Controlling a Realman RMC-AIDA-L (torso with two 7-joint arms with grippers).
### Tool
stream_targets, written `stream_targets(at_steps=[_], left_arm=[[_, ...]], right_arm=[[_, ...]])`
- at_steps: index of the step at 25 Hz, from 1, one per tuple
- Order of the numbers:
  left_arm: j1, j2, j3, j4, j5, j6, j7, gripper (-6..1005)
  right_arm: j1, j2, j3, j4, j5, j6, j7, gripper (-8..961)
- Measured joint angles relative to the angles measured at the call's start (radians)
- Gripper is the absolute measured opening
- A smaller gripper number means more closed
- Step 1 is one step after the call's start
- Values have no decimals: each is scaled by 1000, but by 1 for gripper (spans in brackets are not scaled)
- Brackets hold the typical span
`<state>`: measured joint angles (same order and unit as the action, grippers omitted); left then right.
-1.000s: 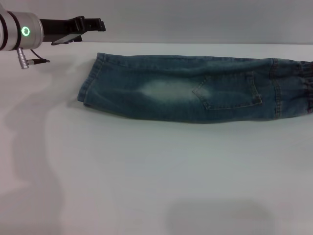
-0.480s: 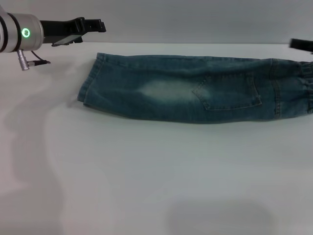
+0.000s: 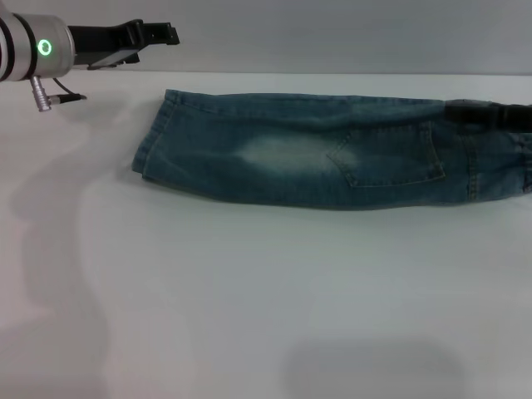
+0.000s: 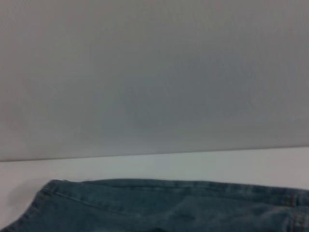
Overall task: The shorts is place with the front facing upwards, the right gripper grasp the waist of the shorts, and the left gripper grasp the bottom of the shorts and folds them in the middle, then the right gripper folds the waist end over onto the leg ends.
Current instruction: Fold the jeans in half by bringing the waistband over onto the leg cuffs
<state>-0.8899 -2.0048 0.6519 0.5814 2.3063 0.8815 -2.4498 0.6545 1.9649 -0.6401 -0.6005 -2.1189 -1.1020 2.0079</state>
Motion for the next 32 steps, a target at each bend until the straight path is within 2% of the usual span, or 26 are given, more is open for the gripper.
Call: stream_targets(at_steps=[8,14,26,32], left_arm=[[-1,-12,-3,3,-3,-15,8,831],[5,-20,-2,5,-38,-16,11,831],[12,-31,0,5,-57,-12,26,831],[15,-32,-1,5,-67,-10,51,831]], right_arm=[[-6,-3,-2,40,-29,128,-2,494],[2,-23,-3,92,-44,222,-1,493],[2,-36,-2,107,-53,377,2,493],[0,-35,8,86,-44,384,3,492]])
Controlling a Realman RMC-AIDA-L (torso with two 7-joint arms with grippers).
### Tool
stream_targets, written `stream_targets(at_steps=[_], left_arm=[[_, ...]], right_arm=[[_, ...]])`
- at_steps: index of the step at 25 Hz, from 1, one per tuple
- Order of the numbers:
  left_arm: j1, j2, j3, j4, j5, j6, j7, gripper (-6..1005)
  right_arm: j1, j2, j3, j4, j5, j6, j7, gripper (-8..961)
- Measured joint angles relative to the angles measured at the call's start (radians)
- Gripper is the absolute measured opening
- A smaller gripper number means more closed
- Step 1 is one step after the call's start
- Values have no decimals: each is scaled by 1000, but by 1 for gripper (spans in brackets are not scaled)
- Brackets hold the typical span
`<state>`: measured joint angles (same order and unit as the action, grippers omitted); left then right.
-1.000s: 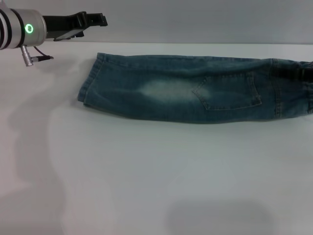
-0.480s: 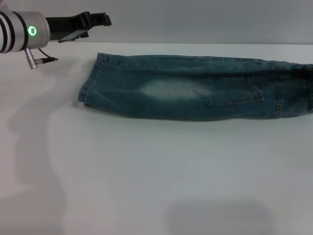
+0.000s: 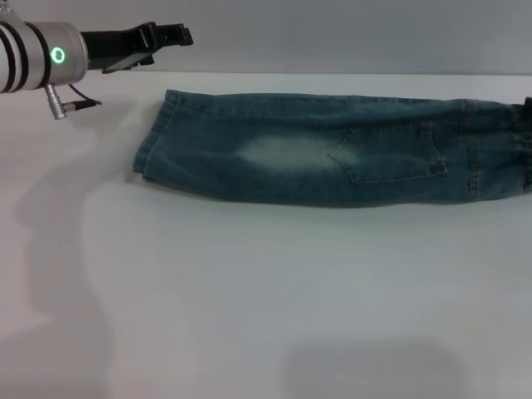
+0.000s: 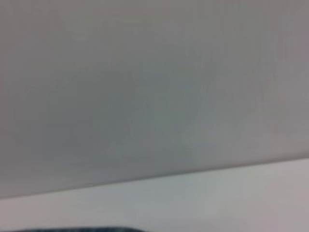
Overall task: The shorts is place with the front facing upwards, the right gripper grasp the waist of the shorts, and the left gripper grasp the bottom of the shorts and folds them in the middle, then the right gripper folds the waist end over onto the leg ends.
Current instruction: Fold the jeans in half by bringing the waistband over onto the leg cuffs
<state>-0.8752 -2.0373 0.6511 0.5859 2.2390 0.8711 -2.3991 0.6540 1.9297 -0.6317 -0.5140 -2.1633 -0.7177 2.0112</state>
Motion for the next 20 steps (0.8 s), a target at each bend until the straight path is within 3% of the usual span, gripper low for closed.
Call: stream_targets(at_steps=[5,8,14,17,20], left_arm=[[4,-4,1,0,-27,4,43,831],[14,-4,0,0,-49,4,66,830],[26,1,1,-2,-91,5,101,830],[27,2,0,-2,-91,5,110,830],[27,2,-1,-1,-92,-1,126,830]], right_arm=[[-63,15,8,-123,123,-116,0,492],[-86,12,8,-157,163,-185,5,492],[-115,-51,10,-188,155,-366,104,491],[-111,-86,15,-191,42,-410,175,491],[-99,-94,20,-194,-32,-431,204,491]])
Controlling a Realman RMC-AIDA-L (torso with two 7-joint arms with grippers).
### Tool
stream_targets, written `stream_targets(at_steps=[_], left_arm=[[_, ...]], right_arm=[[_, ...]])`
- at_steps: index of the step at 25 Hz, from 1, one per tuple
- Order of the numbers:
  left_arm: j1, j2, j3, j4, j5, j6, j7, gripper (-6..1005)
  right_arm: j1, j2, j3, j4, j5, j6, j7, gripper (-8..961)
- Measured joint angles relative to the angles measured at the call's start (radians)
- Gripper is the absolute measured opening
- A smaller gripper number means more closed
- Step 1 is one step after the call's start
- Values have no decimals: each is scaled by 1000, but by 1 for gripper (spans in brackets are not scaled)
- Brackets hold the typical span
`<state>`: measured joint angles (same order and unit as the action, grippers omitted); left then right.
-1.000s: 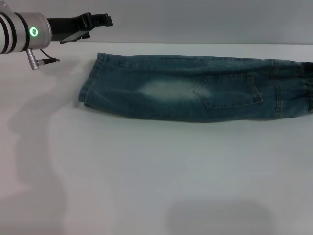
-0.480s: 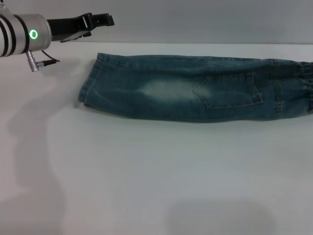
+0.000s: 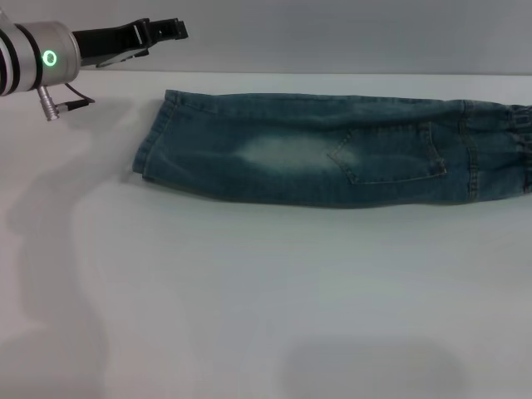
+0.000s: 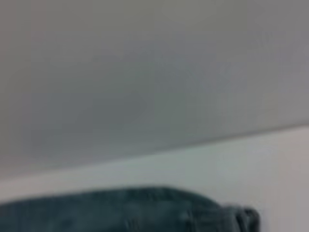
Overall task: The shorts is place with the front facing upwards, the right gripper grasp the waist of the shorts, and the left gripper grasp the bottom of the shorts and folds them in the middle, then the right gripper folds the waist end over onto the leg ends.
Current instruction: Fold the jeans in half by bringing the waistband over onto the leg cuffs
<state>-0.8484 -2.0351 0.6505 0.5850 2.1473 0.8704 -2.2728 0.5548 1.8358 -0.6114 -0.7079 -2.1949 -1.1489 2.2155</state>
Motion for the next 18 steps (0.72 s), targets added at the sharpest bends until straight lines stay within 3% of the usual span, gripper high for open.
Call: stream_targets(at_steps=[2,8,18], left_arm=[[0,0,0,0,0,0,0,830],[-4,1,1,1,0,-2,8,830],[-3,-1,1,1,0,-1,16,830]], right_arm=[[17,-8,9,0,-85,-32,22,496],[35,-12,4,7,-132,-55,25,526],[48,-1,-19,50,-158,-31,12,575]])
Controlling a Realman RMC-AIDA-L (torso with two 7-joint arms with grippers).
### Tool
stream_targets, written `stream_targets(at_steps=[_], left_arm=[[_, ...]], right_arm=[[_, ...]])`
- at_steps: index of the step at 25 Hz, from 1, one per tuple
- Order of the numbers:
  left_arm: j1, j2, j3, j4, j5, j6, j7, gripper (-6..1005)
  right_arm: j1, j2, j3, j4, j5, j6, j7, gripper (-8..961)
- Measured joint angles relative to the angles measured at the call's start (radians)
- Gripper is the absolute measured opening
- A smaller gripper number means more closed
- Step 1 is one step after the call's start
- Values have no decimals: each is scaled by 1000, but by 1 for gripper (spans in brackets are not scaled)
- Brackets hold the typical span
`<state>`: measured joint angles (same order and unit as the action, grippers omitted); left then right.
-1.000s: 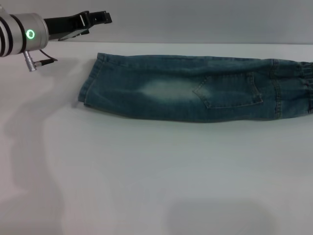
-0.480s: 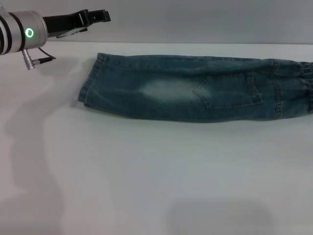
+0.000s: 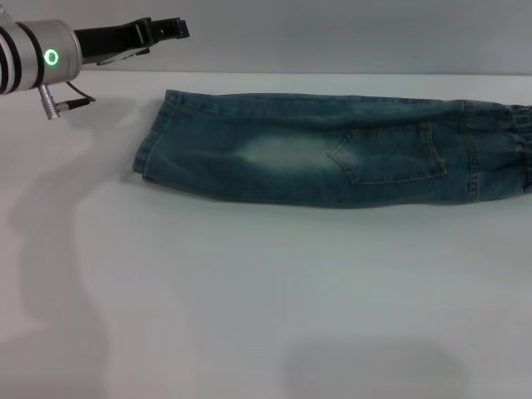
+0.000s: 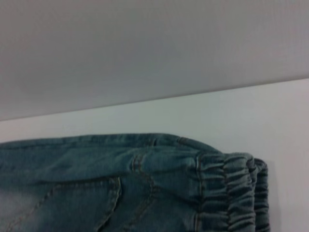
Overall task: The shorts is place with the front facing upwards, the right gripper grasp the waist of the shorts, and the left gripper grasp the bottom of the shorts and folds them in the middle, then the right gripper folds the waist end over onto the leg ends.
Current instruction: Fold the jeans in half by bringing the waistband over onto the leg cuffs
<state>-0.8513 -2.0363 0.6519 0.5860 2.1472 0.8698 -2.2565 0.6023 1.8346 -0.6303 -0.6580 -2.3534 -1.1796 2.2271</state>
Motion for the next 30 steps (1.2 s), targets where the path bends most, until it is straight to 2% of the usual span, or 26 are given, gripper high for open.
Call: stream_targets(at_steps=[12,22,30], left_arm=[[-4,-9,0,0,-4,-1,0,830],[3,-13,0,-3,-37,-5,12,830],[6,-16,0,-9,-64,-12,36,830]], right_arm=[[-5,6,-8,-6,-37,29,-9,634],[16,51,-20,0,-77,117,-39,679],[29,70,-38,6,-78,136,-58,677]])
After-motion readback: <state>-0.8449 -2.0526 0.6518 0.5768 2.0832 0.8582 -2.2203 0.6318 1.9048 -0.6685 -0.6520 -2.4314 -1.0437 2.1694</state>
